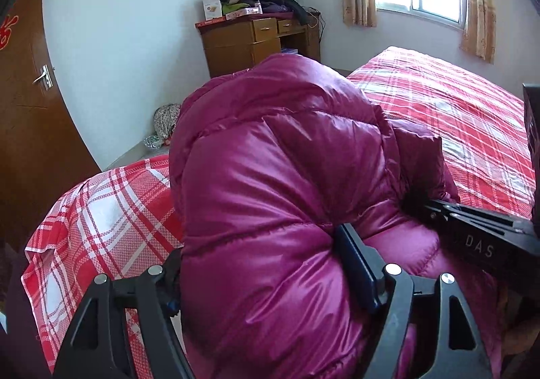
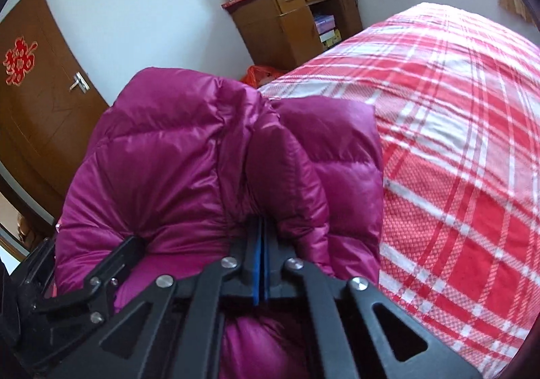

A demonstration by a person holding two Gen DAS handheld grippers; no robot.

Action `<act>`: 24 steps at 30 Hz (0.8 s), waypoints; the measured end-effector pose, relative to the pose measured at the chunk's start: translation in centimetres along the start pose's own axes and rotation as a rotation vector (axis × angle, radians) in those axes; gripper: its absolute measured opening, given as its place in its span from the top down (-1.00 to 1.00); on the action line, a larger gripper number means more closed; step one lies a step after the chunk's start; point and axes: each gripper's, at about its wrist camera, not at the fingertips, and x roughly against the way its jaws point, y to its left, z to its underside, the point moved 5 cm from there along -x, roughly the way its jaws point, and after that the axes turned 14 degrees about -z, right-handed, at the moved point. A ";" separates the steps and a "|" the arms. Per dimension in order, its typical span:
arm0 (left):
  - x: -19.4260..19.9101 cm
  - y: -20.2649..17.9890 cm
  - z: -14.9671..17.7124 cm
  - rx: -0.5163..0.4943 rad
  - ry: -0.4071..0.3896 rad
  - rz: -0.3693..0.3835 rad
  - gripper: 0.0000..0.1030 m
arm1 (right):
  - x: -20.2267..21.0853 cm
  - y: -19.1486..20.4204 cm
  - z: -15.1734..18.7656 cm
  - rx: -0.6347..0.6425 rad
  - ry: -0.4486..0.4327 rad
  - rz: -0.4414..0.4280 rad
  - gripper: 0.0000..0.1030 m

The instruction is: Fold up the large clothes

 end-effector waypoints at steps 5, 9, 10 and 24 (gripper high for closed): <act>-0.2 -0.4 -0.1 -0.019 0.005 -0.001 -0.64 | 1.2 0.9 1.7 0.009 -0.024 0.035 1.00; -0.4 -0.5 -0.1 -0.021 0.016 0.018 -0.70 | 2.6 1.6 3.0 0.029 -0.037 0.072 1.00; -0.4 -0.4 0.0 -0.021 0.017 0.018 -0.72 | 3.1 1.7 3.3 0.022 -0.035 0.076 1.00; 7.3 2.4 2.4 0.001 0.016 -0.005 -0.73 | 14.9 6.6 9.3 0.001 -0.155 0.119 -0.13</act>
